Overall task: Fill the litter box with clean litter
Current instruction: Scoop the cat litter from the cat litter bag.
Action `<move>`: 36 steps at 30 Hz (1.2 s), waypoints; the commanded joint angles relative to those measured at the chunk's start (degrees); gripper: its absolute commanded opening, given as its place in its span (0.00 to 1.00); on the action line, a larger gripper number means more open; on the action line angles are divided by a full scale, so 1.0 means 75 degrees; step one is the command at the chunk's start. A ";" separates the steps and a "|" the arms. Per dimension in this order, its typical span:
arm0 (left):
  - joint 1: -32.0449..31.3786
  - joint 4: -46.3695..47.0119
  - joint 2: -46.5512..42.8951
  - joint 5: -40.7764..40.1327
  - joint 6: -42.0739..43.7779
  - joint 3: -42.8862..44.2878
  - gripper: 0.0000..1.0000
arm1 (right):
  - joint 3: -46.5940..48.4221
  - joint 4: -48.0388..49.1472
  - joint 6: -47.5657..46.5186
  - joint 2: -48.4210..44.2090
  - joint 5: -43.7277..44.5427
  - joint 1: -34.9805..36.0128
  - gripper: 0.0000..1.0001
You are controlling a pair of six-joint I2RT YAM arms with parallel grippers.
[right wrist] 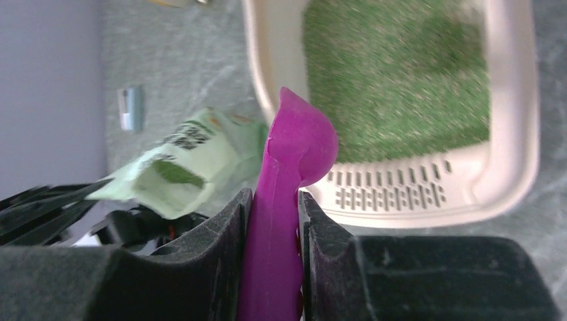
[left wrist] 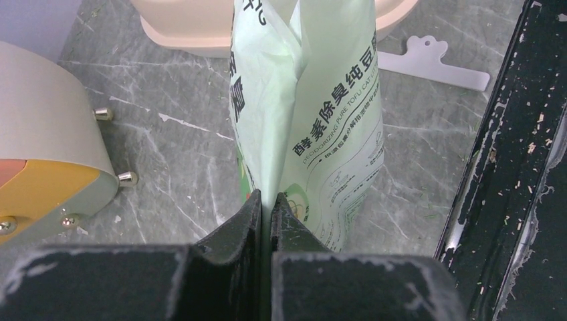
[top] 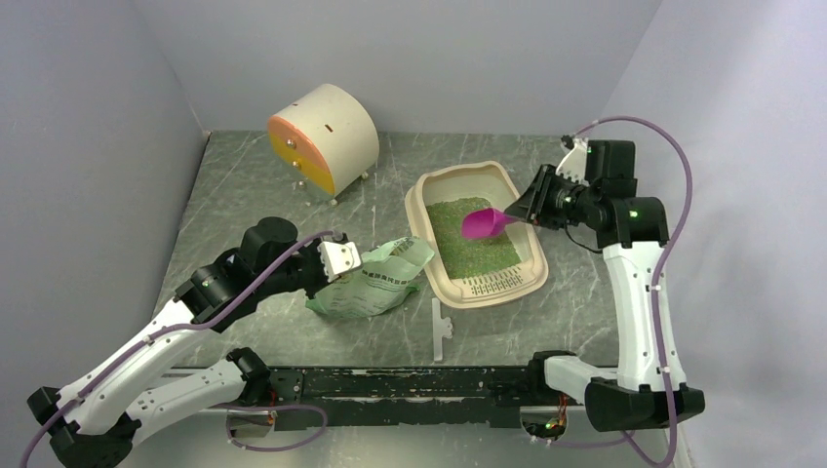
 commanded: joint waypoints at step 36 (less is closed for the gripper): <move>-0.0012 0.0789 -0.0104 0.0416 -0.0062 0.0712 0.05 | 0.1313 -0.0476 0.0421 0.0827 -0.1489 0.2098 0.00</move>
